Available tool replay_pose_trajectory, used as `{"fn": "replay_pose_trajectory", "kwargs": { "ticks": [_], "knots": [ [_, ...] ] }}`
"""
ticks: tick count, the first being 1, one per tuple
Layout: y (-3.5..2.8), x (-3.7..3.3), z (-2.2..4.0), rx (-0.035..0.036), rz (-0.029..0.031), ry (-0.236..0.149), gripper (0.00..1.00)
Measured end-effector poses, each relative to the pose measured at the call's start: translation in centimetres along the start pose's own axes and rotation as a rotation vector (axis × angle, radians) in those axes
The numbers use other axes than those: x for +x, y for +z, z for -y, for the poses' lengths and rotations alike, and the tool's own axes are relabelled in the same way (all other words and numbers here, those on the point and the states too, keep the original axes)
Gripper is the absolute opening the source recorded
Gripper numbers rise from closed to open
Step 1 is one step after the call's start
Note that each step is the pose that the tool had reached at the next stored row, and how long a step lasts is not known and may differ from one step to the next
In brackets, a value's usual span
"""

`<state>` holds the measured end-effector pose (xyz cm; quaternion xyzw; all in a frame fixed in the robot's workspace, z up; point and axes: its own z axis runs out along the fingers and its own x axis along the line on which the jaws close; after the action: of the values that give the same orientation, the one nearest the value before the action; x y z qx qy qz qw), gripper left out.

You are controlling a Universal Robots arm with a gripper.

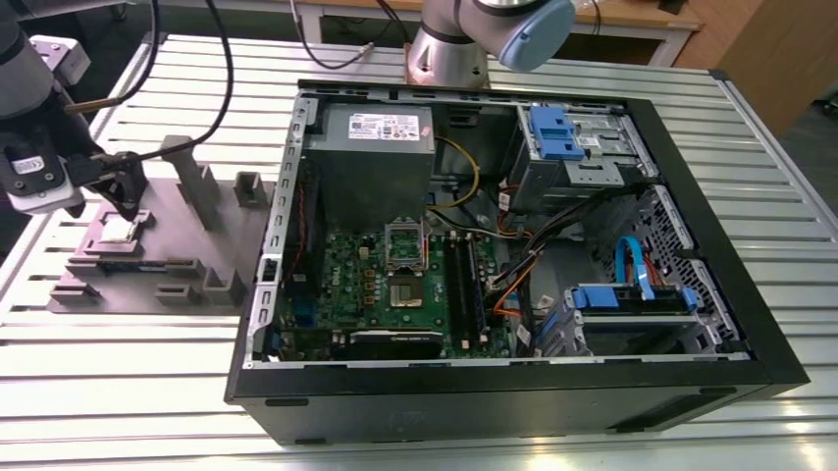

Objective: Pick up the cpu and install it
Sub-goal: 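Pick up the cpu and move it towards the insertion slot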

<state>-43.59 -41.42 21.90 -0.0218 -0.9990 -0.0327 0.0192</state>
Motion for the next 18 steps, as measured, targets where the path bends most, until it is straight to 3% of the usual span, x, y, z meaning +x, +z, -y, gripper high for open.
{"fn": "replay_pose_trajectory", "kwargs": {
  "ticks": [10, 18],
  "knots": [
    [1.82, -0.07, 0.12, -0.0008, -0.0001, 0.000, 0.64],
    [2.01, -0.08, 0.13, -0.0009, -0.0001, 0.000, 0.64]
  ]
}}
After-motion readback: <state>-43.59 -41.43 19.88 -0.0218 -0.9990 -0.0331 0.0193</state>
